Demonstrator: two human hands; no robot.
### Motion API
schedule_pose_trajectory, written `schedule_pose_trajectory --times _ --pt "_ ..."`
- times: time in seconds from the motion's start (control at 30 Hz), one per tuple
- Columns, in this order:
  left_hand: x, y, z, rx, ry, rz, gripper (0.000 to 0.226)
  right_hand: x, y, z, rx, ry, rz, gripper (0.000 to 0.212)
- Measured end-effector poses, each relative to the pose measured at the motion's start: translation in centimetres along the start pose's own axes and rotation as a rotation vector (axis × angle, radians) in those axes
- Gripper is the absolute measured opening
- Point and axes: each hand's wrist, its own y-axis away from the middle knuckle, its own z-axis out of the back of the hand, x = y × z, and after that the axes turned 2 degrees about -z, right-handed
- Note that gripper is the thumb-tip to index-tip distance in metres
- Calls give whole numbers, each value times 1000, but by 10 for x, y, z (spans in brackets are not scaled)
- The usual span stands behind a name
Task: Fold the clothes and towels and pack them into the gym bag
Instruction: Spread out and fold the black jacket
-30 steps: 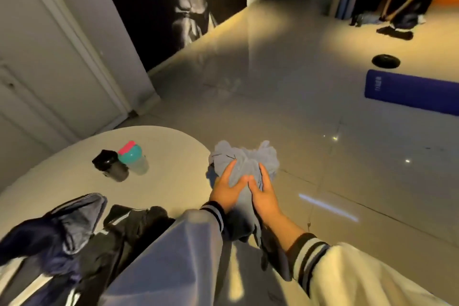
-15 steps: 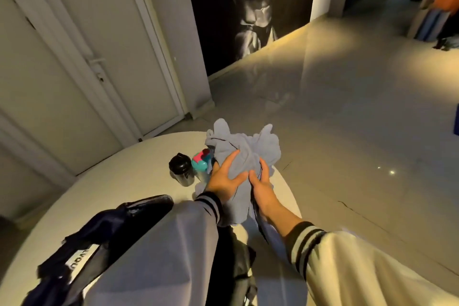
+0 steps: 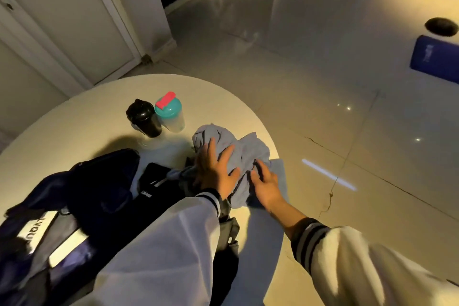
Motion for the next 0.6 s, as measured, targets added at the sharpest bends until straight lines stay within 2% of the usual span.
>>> schedule_pose_trajectory --times 0.07,0.17,0.23,0.33,0.43,0.57,0.6 --pt "-11 3 -10 -41 39 -85 65 1 15 18 -97 68 -95 54" --pt "-18 12 -25 238 105 9 75 -24 18 29 -37 44 -213 59" --pt "-9 18 -36 297 125 17 79 -35 11 24 -6 -37 -253 62" --pt "0 19 -42 284 108 -13 83 -13 8 7 83 -232 -276 55" --pt "6 15 -36 262 118 10 84 11 -2 -13 179 -380 -261 32" --pt "21 13 -35 273 167 45 92 24 -14 -30 242 -416 -255 50" --pt "23 13 -35 272 161 56 93 25 -14 -32 265 -443 -254 49"
